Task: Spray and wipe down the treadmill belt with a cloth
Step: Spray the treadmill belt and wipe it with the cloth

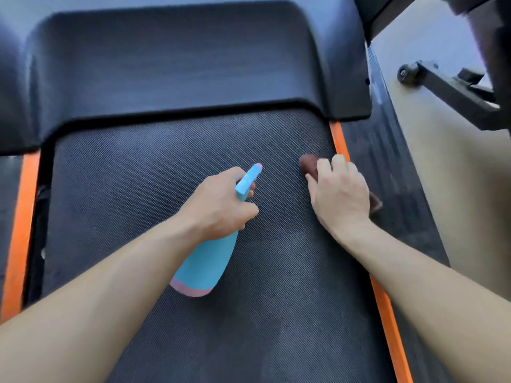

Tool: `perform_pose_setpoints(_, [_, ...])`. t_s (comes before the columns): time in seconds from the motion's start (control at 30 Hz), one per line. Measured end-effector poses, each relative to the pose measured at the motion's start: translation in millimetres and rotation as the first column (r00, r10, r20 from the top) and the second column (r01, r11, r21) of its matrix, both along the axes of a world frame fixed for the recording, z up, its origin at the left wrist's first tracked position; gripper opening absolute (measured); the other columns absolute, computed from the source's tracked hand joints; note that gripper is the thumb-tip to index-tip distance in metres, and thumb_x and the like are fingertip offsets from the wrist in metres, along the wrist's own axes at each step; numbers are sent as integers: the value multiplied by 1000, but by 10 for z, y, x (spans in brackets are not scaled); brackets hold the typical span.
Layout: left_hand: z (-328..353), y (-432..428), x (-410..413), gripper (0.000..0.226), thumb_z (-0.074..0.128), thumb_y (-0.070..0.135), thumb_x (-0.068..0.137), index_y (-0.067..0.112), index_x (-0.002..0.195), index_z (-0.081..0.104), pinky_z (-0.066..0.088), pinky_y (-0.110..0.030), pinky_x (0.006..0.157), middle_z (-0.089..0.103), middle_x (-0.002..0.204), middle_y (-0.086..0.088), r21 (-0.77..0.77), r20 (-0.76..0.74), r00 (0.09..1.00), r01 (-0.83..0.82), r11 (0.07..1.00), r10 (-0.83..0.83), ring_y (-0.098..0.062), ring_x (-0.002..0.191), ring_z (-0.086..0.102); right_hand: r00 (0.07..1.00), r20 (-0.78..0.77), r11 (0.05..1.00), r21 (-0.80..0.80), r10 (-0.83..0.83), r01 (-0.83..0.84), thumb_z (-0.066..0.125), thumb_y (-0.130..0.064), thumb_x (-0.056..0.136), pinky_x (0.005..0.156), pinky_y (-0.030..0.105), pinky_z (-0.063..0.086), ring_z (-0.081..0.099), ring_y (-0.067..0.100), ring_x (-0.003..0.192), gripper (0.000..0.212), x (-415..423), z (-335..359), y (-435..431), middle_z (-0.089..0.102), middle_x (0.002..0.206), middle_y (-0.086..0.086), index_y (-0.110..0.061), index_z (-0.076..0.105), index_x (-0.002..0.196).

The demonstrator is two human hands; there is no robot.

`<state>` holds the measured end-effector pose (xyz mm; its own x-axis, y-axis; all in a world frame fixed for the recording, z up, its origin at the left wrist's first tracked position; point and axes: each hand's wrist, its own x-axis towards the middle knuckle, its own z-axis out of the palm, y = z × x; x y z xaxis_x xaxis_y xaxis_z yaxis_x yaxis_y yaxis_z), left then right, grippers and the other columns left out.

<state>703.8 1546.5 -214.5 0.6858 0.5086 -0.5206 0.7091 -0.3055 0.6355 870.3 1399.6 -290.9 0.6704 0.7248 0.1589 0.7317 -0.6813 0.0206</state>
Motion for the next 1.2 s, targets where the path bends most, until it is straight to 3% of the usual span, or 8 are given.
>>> perform_pose_setpoints(0.17, [-51, 25, -16, 19, 68, 12, 82, 24, 95, 61, 57, -26, 69, 71, 101, 6, 3, 31, 999, -41, 999, 41, -14, 58, 76, 991, 27, 992, -26, 128, -127, 70, -31, 89, 59, 42, 49, 59, 39, 80, 27, 251, -3, 83, 57, 95, 19, -6, 61, 93])
perform_pose_setpoints(0.3, [-98, 42, 5, 18, 68, 13, 82, 24, 94, 61, 56, -26, 71, 71, 98, 8, 11, 37, 999, -35, 999, 34, -13, 56, 75, 993, -87, 997, -2, -82, 82, 56, -34, 100, 75, 46, 47, 56, 41, 104, 33, 447, 11, 663, 53, 120, 20, -4, 58, 115])
perform_pose_setpoints(0.53, [-43, 75, -23, 18, 67, 10, 82, 24, 93, 62, 55, -22, 63, 73, 98, 6, -10, 28, 994, -106, 994, 106, -11, 55, 75, 993, -67, 995, -25, 97, -99, 75, -29, 83, 51, 39, 48, 58, 37, 71, 27, 3, 12, -330, 55, 87, 16, -7, 59, 87])
perform_pose_setpoints(0.77, [-80, 20, 27, 18, 67, 18, 79, 23, 95, 62, 61, -33, 79, 76, 96, 3, 28, 11, 1000, -6, 1000, 6, -9, 55, 74, 985, -122, 992, 20, -118, 121, 58, -35, 98, 76, 47, 48, 56, 42, 102, 33, 389, -25, 556, 54, 118, 20, -5, 59, 113])
perform_pose_setpoints(0.9, [-4, -41, 45, 22, 66, 23, 75, 23, 97, 62, 62, -36, 78, 76, 97, 3, 19, -3, 1000, 19, 1000, -19, -13, 60, 75, 1000, -17, 994, 108, 4, -2, 70, -31, 88, 61, 41, 48, 57, 37, 77, 27, -155, -88, -148, 55, 94, 18, -7, 61, 96])
perform_pose_setpoints(1.0, [57, -144, 27, 31, 61, 31, 65, 27, 96, 61, 62, -40, 81, 74, 101, 9, 10, -16, 999, 51, 999, -51, -18, 72, 75, 997, -55, 992, 119, 50, -43, 64, -34, 90, 58, 39, 46, 54, 33, 73, 29, -626, -125, -692, 51, 87, 13, -8, 65, 102])
perform_pose_setpoints(1.1, [44, -272, 15, 21, 67, 12, 78, 26, 93, 61, 60, -29, 68, 72, 103, 8, -46, 22, 999, 43, 998, -42, -18, 63, 75, 995, -85, 994, 102, 55, -46, 56, -42, 90, 56, 40, 45, 54, 31, 71, 38, -892, -177, -926, 51, 86, 10, -11, 67, 109])
perform_pose_setpoints(1.2, [0, -375, 3, 24, 67, 6, 80, 26, 91, 61, 61, -31, 66, 71, 101, 6, -69, 44, 997, 61, 996, -58, -20, 59, 76, 991, -85, 992, 86, 99, -92, 59, -44, 90, 57, 41, 43, 52, 32, 72, 42, -1054, -233, -1099, 52, 88, 10, -12, 67, 115])
